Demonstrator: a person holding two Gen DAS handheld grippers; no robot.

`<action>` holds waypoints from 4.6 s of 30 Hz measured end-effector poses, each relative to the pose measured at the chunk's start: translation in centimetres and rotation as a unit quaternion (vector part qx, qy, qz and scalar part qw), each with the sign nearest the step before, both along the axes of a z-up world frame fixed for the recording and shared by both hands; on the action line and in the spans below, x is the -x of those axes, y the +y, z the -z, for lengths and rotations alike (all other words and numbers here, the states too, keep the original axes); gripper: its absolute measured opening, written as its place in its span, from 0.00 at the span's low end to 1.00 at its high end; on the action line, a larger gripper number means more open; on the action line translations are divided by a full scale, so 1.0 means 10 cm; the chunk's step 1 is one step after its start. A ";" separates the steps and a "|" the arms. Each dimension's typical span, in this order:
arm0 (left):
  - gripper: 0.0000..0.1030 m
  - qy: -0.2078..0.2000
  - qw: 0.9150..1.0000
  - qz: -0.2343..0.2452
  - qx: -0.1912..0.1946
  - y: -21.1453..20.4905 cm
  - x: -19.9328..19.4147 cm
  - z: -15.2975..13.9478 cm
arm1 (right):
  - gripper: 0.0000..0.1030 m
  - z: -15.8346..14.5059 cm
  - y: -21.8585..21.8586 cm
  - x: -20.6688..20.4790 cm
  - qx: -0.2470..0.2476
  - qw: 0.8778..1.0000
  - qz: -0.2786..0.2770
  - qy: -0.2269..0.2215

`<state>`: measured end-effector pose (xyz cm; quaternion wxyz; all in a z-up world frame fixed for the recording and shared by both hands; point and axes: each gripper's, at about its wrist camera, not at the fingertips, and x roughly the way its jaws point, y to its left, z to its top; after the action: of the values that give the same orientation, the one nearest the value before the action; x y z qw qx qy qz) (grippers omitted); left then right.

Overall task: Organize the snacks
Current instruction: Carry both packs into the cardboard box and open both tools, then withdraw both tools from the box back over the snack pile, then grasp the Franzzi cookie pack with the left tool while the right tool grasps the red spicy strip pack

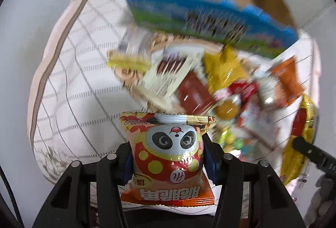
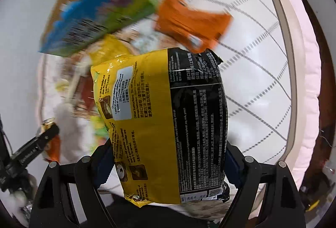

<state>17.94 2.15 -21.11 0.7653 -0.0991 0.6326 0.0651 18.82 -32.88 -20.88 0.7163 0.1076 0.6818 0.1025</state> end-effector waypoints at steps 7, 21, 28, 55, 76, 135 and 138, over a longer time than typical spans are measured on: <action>0.49 -0.070 0.995 0.061 0.038 -0.03 -0.78 -0.73 | 0.86 -0.84 0.47 -0.48 -0.038 0.998 -0.003 -0.052; 0.50 -0.045 0.991 0.103 0.070 0.46 -2.93 -0.58 | 0.86 -0.98 1.44 -2.49 0.041 0.994 0.050 -0.088; 0.50 0.020 0.989 0.105 0.103 0.48 -3.52 -0.02 | 0.86 -0.26 1.71 -3.25 0.087 0.995 0.034 -0.042; 0.91 0.032 0.992 0.112 0.053 0.28 -3.71 0.35 | 0.95 0.49 1.93 -3.71 0.138 0.990 -0.028 0.000; 0.92 -0.160 0.984 0.080 0.003 0.48 -2.03 -0.92 | 0.96 -1.08 1.72 -1.98 0.136 0.970 0.006 -0.202; 0.92 0.042 0.992 0.115 -0.043 0.20 -0.55 0.53 | 0.74 0.56 1.20 -0.55 0.236 0.929 -0.280 0.058; 0.91 0.046 0.992 0.115 -0.040 0.21 -0.59 0.57 | 0.73 0.78 1.26 -0.59 0.233 0.918 -0.310 0.084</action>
<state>23.85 4.26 -26.84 0.7411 0.0080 0.6714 0.0067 24.70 -20.29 -28.63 0.5933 -0.2708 0.7435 0.1476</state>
